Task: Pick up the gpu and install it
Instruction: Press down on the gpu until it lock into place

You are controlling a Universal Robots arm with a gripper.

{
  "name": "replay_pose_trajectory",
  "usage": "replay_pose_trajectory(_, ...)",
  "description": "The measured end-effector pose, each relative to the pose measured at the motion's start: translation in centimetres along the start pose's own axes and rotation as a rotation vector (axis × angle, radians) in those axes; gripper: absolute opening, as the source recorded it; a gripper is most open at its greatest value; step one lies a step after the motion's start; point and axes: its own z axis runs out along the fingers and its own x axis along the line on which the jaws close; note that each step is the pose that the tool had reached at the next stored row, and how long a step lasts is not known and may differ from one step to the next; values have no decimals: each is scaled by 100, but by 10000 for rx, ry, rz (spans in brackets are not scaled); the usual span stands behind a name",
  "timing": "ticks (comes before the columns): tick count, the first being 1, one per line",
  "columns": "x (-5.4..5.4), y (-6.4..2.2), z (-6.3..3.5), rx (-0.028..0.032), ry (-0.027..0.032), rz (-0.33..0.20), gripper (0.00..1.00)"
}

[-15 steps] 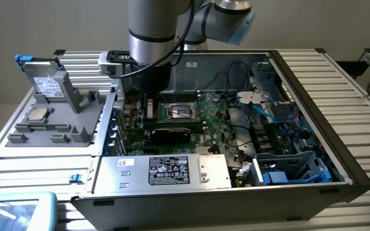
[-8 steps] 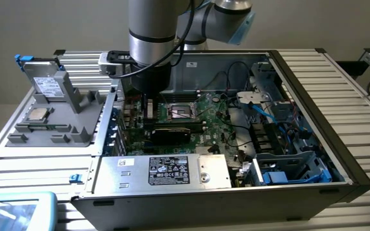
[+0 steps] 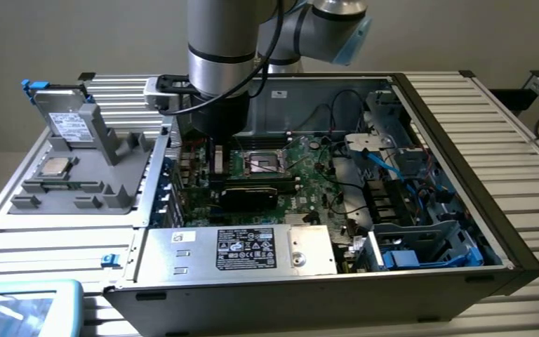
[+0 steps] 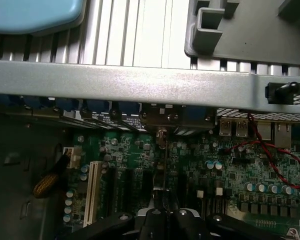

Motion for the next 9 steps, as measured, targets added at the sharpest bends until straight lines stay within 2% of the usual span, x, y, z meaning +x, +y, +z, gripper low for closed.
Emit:
replay_pose_trajectory(5, 2, -3, 23, -11, 15, -1, 12)
replay_pose_trajectory(6, -1, -3, 7, -10, 8, -1, 12)
replay_pose_trajectory(7, -2, -1, -22, 20, -24, -3, 12)
replay_pose_trajectory(9, 4, 13, -120, 0, 16, -2, 12)
